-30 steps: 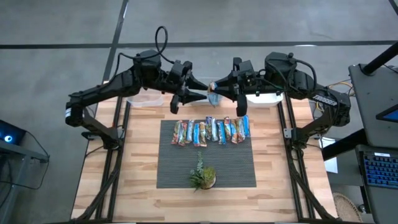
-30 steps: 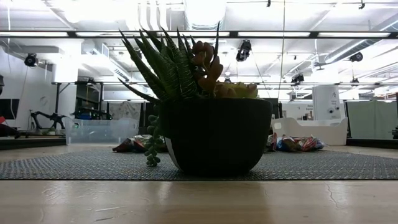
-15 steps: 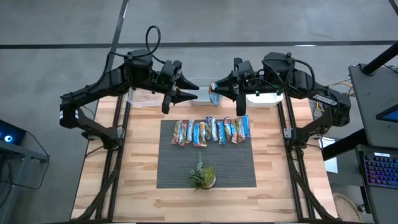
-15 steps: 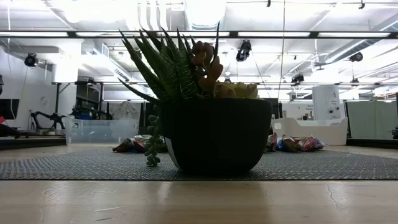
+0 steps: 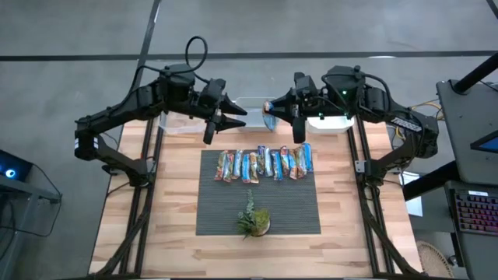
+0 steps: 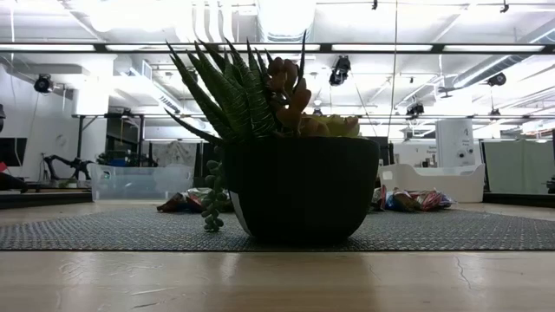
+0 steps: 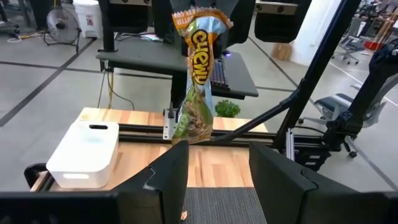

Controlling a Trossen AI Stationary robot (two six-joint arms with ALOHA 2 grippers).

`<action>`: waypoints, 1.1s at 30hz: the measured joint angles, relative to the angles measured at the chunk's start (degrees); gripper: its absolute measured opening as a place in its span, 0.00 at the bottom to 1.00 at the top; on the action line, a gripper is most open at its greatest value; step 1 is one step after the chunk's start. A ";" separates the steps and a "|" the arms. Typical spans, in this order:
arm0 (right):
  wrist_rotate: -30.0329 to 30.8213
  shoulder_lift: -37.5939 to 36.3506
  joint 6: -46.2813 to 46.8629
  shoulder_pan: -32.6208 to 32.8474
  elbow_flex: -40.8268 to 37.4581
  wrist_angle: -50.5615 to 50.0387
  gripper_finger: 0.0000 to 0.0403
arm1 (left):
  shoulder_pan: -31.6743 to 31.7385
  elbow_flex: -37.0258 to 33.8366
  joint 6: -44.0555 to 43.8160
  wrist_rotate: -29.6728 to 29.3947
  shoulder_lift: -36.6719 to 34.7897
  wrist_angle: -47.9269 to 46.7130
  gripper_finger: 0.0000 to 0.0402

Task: Pick and place Granola Bars by type
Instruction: Put the yellow granola bar into the white bin

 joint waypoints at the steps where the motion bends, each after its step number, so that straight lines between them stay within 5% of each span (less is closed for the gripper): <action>1: 0.00 0.00 0.23 0.00 0.00 0.00 0.17 | 0.00 0.00 0.09 0.00 0.00 -0.01 0.38; 20: 0.21 0.00 0.80 0.02 0.00 -1.31 0.17 | 0.07 0.00 0.77 -0.20 0.00 -0.44 0.38; 33: 16.62 0.00 6.14 -4.66 0.00 -16.10 0.17 | 0.04 -0.79 1.05 -0.50 0.00 -1.52 0.38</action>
